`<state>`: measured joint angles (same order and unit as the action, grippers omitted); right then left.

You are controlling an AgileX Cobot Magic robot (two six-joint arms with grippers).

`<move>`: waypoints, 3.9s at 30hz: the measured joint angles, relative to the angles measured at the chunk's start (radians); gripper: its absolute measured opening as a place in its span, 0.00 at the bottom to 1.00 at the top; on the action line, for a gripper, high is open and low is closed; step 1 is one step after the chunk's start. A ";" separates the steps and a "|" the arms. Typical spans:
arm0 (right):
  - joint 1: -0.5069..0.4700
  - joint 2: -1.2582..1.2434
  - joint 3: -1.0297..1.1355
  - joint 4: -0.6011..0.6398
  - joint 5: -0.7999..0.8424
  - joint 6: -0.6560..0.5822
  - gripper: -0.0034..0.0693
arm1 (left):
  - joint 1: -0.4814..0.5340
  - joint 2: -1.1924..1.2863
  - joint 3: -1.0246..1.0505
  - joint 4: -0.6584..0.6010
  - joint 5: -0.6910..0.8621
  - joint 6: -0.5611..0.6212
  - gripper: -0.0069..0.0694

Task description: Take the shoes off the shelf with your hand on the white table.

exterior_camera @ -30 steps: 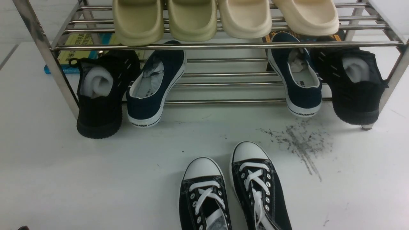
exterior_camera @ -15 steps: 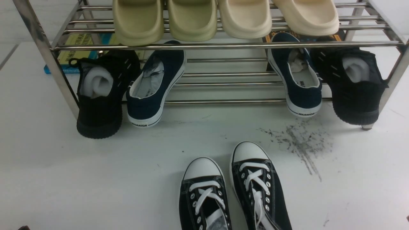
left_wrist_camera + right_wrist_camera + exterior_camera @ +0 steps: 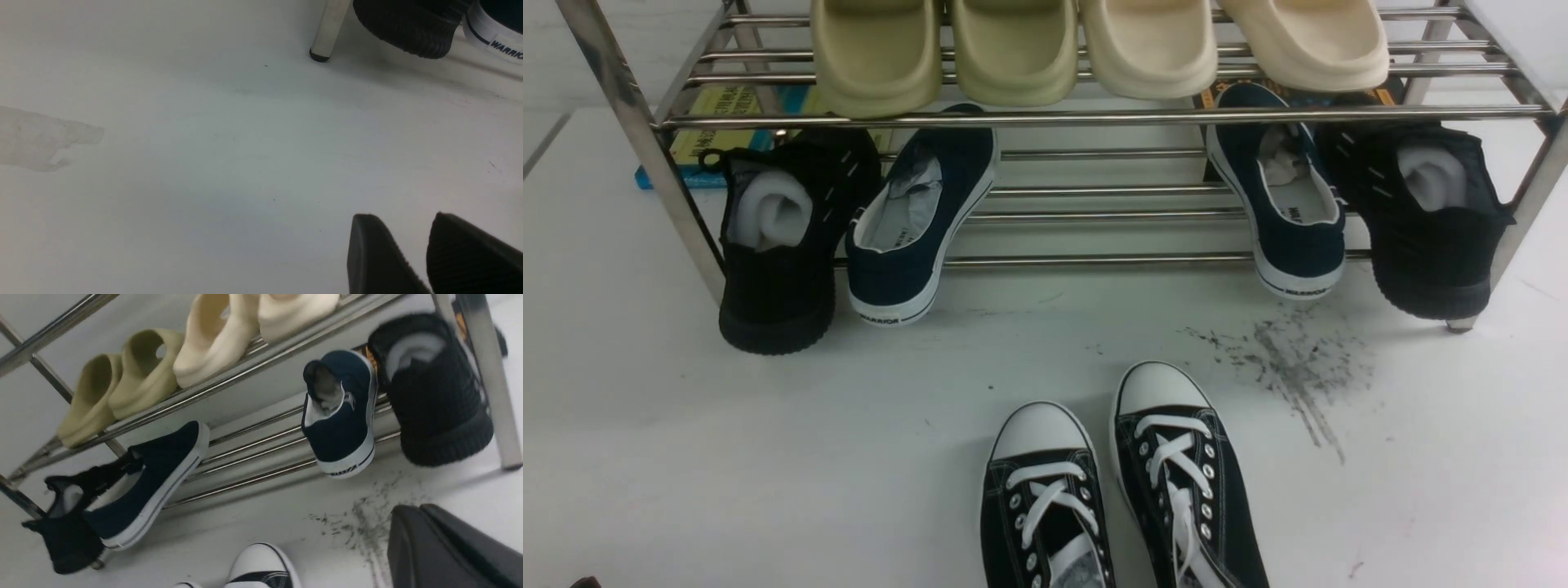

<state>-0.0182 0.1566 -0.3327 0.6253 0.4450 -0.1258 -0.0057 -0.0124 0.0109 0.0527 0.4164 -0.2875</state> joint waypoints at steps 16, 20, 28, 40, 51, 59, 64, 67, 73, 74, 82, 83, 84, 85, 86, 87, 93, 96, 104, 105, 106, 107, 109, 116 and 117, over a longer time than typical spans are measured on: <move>0.066 0.986 -0.572 -0.161 0.568 -0.127 0.05 | 0.000 0.000 0.000 0.000 0.000 0.000 0.40; 0.194 1.079 -0.656 -0.136 0.562 -0.154 0.05 | 0.000 0.000 0.000 0.000 0.000 0.000 0.40; 0.424 1.210 -0.843 -0.496 0.401 0.126 0.15 | 0.000 0.000 0.000 0.000 0.000 0.000 0.40; 0.475 1.437 -0.939 -0.949 0.138 0.567 0.57 | 0.000 0.000 0.000 0.000 0.000 0.000 0.40; 0.475 1.590 -0.940 -1.160 -0.017 0.782 0.60 | 0.000 0.000 0.000 -0.042 -0.004 -0.029 0.40; 0.475 1.636 -0.945 -1.308 -0.025 0.922 0.57 | 0.000 0.000 0.003 -0.412 -0.002 -0.275 0.40; 0.475 1.638 -0.945 -1.328 -0.015 0.940 0.34 | 0.000 0.000 0.007 -0.534 0.000 -0.354 0.40; 0.475 1.637 -0.945 -1.322 -0.006 0.940 0.12 | 0.000 0.000 0.009 -0.538 -0.008 -0.362 0.40; 0.478 1.573 -0.942 -1.224 0.068 0.890 0.10 | 0.000 0.000 0.015 -0.528 -0.052 -0.362 0.40; 0.478 1.552 -0.940 -1.191 0.081 0.864 0.10 | 0.000 0.000 0.014 -0.536 -0.053 -0.355 0.39; 0.478 1.396 -0.940 -0.855 0.282 0.529 0.10 | 0.000 0.034 -0.229 -0.542 0.130 -0.182 0.13; 0.478 1.381 -0.940 -0.816 0.311 0.496 0.10 | 0.000 0.062 -0.270 -0.535 0.165 -0.166 0.11; 0.478 1.377 -0.940 -0.808 0.317 0.480 0.10 | 0.000 0.070 -0.280 -0.533 0.175 -0.163 0.11; 0.478 1.350 -0.940 -0.742 0.376 0.422 0.10 | 0.000 0.159 -0.378 -0.509 0.270 -0.126 0.09; 0.478 1.350 -0.940 -0.742 0.382 0.415 0.10 | 0.000 0.170 -0.389 -0.507 0.282 -0.121 0.09; 0.478 1.326 -0.940 -0.699 0.420 0.371 0.10 | 0.000 0.247 -0.457 -0.489 0.351 -0.089 0.09; 0.478 1.237 -0.940 -0.618 0.551 0.296 0.10 | 0.000 0.664 -0.756 -0.438 0.591 0.118 0.09; 0.478 1.172 -0.915 -0.594 0.628 0.293 0.10 | 0.000 0.870 -0.909 -0.443 0.637 0.215 0.12; 0.478 0.977 -0.748 -0.549 0.683 0.293 0.10 | -0.224 1.282 -1.225 -0.382 0.644 0.275 0.30; 0.478 0.965 -0.738 -0.546 0.682 0.293 0.10 | -0.254 1.317 -1.255 -0.354 0.637 0.261 0.32; 0.478 0.949 -0.728 -0.545 0.681 0.293 0.10 | -0.291 1.359 -1.291 -0.315 0.629 0.242 0.35; 0.478 0.937 -0.724 -0.542 0.681 0.293 0.10 | -0.319 1.392 -1.320 -0.281 0.622 0.226 0.37; 0.478 0.928 -0.722 -0.537 0.681 0.293 0.10 | -0.372 1.446 -1.366 -0.221 0.610 0.196 0.40; 0.478 0.922 -0.721 -0.523 0.672 0.294 0.10 | -0.512 1.640 -1.484 0.055 0.537 0.019 0.53; 0.478 0.922 -0.721 -0.523 0.672 0.294 0.10 | -0.518 1.650 -1.484 0.082 0.525 0.000 0.54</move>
<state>0.4598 1.0787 -1.0540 0.1019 1.1171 0.1677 -0.5232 1.6378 -1.4729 0.1349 0.9413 -0.2871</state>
